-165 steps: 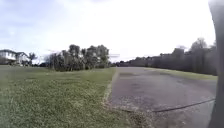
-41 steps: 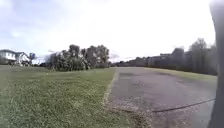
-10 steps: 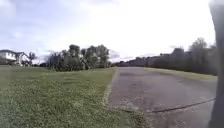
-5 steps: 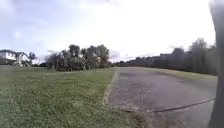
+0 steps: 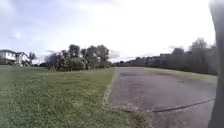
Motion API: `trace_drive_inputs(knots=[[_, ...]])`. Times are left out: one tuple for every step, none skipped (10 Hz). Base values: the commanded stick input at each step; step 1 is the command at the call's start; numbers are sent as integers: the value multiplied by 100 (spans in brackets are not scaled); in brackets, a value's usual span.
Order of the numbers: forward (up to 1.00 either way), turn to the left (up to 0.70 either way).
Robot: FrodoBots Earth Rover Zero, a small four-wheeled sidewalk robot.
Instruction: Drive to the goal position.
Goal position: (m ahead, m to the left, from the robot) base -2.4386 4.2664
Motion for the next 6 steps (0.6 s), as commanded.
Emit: trace_drive_inputs(knots=[[0, 0], [0, 0], [0, 0], [0, 0], [0, 0], [0, 0]])
